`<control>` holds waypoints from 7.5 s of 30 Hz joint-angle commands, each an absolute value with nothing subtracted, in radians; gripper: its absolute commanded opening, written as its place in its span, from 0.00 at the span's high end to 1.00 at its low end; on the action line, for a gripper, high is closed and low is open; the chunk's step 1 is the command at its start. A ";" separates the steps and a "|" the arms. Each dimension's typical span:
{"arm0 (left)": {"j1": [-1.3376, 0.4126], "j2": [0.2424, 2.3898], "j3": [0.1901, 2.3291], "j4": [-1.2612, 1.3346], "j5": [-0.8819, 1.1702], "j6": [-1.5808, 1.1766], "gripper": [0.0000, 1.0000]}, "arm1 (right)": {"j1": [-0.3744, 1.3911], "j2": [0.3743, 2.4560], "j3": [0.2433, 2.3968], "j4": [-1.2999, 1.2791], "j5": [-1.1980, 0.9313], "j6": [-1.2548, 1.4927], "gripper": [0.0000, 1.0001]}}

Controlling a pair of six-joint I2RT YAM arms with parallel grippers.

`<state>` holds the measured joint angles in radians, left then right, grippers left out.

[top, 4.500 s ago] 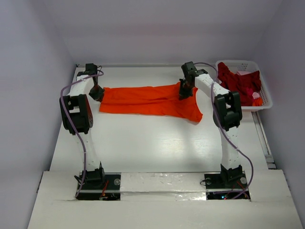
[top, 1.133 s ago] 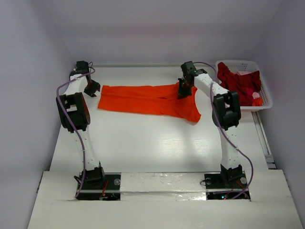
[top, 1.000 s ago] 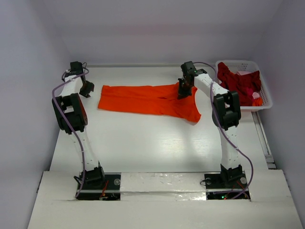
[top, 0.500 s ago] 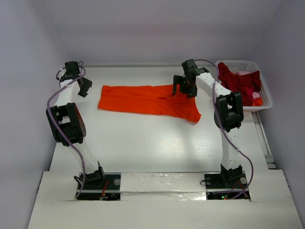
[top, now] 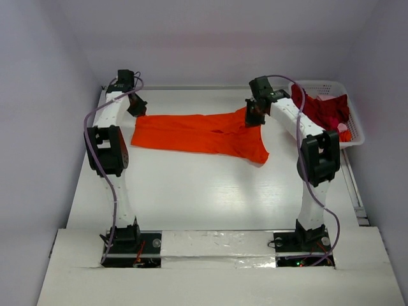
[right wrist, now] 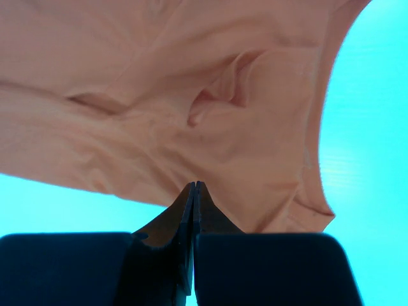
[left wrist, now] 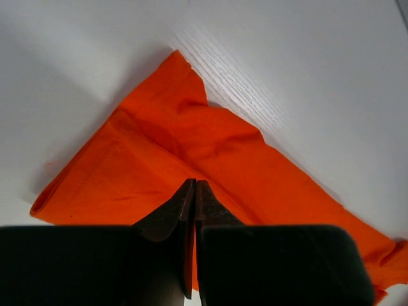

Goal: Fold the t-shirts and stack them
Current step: Fold the tshirt

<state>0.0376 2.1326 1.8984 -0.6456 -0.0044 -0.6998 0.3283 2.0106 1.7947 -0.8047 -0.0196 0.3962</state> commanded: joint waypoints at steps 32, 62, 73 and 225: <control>-0.018 2.212 1.746 -0.761 -0.123 -0.653 1.00 | 0.601 2.011 2.048 -0.876 -0.133 0.423 1.00; -0.460 1.875 1.111 -0.801 0.147 -0.773 1.00 | 0.601 1.884 2.215 -0.974 -0.057 0.411 1.00; -0.643 1.628 0.802 -0.840 0.172 -0.851 1.00 | 0.601 1.790 2.148 -0.959 -0.041 0.416 1.00; -0.391 2.618 2.238 -0.528 0.287 -0.686 1.00 | 0.316 1.413 1.916 -1.109 0.035 0.485 1.00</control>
<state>-0.4503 2.5744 2.2642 -0.4835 0.3367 -0.6621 0.3210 1.4548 1.9354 -1.1488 0.0536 0.4763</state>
